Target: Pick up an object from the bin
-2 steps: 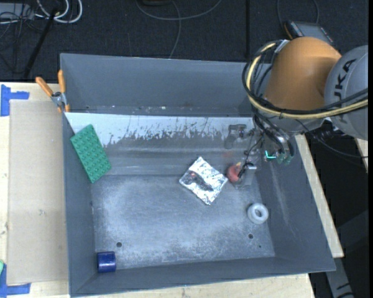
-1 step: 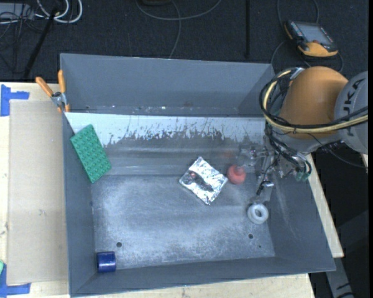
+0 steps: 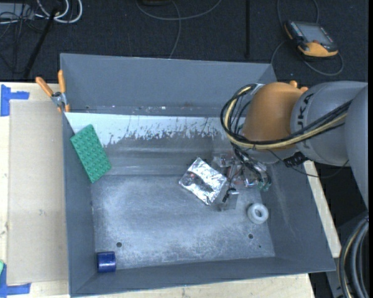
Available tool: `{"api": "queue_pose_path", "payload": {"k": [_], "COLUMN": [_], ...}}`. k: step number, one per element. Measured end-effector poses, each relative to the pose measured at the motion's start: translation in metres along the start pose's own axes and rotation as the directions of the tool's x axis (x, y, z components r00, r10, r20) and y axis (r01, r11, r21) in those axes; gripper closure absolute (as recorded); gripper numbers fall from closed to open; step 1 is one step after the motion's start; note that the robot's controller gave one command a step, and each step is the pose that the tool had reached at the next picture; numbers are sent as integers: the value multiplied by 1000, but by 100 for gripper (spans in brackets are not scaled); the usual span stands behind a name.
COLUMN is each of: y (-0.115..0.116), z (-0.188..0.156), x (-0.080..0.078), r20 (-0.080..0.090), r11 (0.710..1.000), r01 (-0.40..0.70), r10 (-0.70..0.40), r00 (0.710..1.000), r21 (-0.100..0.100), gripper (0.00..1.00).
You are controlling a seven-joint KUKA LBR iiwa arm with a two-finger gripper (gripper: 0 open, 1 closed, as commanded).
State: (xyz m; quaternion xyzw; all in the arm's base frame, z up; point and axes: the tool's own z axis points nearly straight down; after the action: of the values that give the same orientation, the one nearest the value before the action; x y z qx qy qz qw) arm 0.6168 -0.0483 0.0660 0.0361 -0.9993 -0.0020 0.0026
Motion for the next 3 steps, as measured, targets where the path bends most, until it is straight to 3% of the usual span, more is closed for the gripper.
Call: {"api": "queue_pose_path", "payload": {"k": [1,2,3], "y": [-1,22,85], "z": [-58,-8,-3], "x": [44,22,18], "r20": [4,2,4], "r11": [994,999,1000], "r01": [109,36,2], "r10": [-109,-36,-2], "r00": [994,999,1000], "r21": [5,2,0], "gripper": [0,0,0]}}
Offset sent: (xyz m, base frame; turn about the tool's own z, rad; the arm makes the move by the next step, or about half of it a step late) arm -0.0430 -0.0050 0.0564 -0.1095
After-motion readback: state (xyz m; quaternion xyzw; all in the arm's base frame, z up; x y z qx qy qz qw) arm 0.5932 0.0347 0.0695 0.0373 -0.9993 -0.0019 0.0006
